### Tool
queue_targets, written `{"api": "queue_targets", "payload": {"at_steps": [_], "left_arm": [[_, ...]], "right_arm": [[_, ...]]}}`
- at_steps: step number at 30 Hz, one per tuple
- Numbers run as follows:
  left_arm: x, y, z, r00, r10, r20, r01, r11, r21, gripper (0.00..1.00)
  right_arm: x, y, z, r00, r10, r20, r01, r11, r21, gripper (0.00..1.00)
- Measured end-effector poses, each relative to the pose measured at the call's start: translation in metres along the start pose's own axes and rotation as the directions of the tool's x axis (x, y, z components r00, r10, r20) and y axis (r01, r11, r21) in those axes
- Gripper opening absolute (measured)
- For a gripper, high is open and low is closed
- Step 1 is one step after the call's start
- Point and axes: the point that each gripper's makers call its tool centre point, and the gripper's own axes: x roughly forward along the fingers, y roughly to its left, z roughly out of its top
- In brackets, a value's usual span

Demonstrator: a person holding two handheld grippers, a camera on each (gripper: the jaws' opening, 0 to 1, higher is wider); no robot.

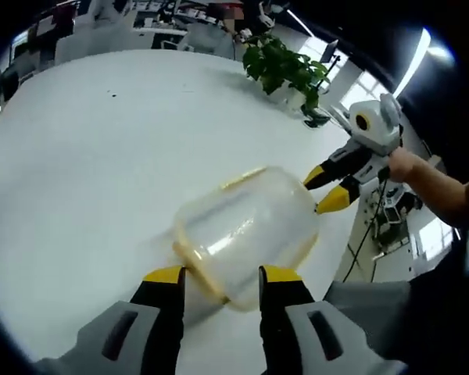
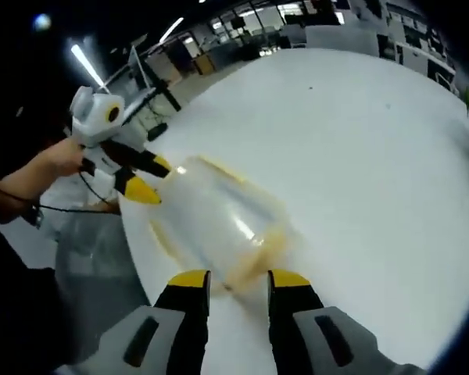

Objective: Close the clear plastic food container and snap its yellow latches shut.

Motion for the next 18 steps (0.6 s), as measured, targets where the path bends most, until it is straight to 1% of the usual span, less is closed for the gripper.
{"api": "queue_targets", "payload": {"at_steps": [1,5,9,13,16,17,18], "left_arm": [[0.000,0.000,0.000,1.000,0.000,-0.001,0.000,1.000,-0.002,0.36],[0.001,0.000,-0.001,1.000,-0.001,-0.004,0.001,1.000,-0.006,0.36],[0.001,-0.003,-0.001,1.000,0.008,-0.010,-0.008,1.000,-0.007,0.35],[0.001,-0.003,-0.002,1.000,0.017,-0.015,-0.017,1.000,-0.005,0.34],[0.001,-0.003,-0.003,1.000,0.020,-0.016,-0.020,1.000,-0.005,0.33],[0.001,-0.004,-0.003,1.000,0.020,-0.019,-0.020,1.000,-0.005,0.33],[0.001,-0.003,-0.003,1.000,0.022,-0.019,-0.022,1.000,-0.008,0.33]], "right_arm": [[0.000,0.000,0.000,1.000,0.001,-0.001,-0.001,1.000,0.002,0.30],[0.001,0.001,0.000,1.000,0.000,0.000,0.000,1.000,0.002,0.30],[0.001,0.002,-0.001,1.000,0.007,-0.008,-0.007,1.000,-0.005,0.28],[0.003,0.002,0.000,1.000,0.001,-0.019,-0.001,1.000,0.009,0.25],[0.004,0.002,-0.001,1.000,0.006,-0.014,-0.006,1.000,0.015,0.24],[0.002,0.012,-0.010,0.998,0.049,-0.039,-0.047,0.997,0.060,0.24],[0.006,0.001,-0.008,1.000,0.013,-0.018,-0.013,1.000,0.025,0.24]]}}
